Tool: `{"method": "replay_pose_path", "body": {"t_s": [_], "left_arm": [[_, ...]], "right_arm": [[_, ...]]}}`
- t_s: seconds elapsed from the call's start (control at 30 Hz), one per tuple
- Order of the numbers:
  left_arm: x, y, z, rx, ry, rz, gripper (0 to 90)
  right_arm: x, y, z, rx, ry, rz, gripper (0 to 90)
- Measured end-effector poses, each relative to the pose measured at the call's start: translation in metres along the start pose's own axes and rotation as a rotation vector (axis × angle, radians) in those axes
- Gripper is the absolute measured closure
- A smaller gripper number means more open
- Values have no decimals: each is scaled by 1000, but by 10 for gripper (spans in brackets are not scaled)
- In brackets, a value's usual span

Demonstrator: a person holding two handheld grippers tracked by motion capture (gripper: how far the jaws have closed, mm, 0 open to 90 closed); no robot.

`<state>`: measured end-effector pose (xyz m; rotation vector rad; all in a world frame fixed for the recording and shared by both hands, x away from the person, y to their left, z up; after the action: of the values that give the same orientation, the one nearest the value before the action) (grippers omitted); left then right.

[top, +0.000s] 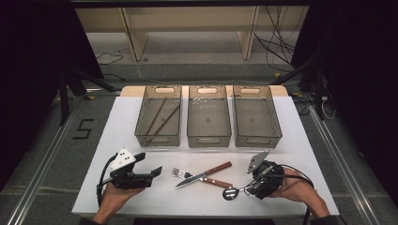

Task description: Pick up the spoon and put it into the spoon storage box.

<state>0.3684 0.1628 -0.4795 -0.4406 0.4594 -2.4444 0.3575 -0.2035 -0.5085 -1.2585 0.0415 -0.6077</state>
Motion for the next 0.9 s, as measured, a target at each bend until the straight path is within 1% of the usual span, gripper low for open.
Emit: {"method": "replay_pose_path", "body": {"t_s": [0.07,0.1,0.13,0.17,0.2,0.3,0.33,0.37,0.43,0.47,0.53,0.57,0.7,0.77,0.8,0.87,0.9], "left_arm": [[0,0,0,-1,1,1,162],[0,0,0,1,0,0,162],[0,0,0,3,-3,-1,162],[0,0,0,-2,0,-1,163],[0,0,0,-7,2,-2,162],[0,0,0,-8,5,-2,162],[0,0,0,-9,4,-2,163],[0,0,0,-9,3,-3,163],[0,1,0,-11,7,-3,163],[1,1,0,-9,5,-3,163],[1,1,0,-9,5,-3,163],[1,1,0,-9,5,-3,164],[1,0,0,-9,5,-3,164],[1,1,0,-11,7,-4,164],[1,1,0,-8,6,-4,164],[1,1,0,-8,7,-4,164],[1,1,0,-8,6,-4,164]], "right_arm": [[-1,3,1,-6,-41,7,338],[-2,4,1,-20,-52,11,346],[-2,6,2,-20,-66,8,354],[-3,6,2,-35,-74,8,363],[-3,7,3,-39,-90,12,372],[-5,9,4,-51,-111,13,410],[-5,9,4,-64,-122,13,428],[-6,10,4,-61,-135,14,446],[-6,10,5,-71,-135,8,473],[-5,11,6,-66,-151,6,488],[-5,13,6,-71,-166,11,517],[-5,13,6,-84,-174,17,529],[-7,16,6,-101,-202,33,591],[-7,16,7,-103,-214,39,611],[-7,16,7,-101,-228,43,627],[-8,16,7,-110,-240,47,653],[-9,16,8,-106,-242,47,665]]}}
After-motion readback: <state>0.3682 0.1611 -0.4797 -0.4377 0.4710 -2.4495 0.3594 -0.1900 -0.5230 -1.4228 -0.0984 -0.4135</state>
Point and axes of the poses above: each handheld gripper's, and its own axes: y roughly forward along the jaws, z roughly out of its top, x roughly to its right, the point moved 7 cm from there along y, roughly forward along the jaws, and after that the axes turned 13 degrees about -z, right-handed, at the moved point
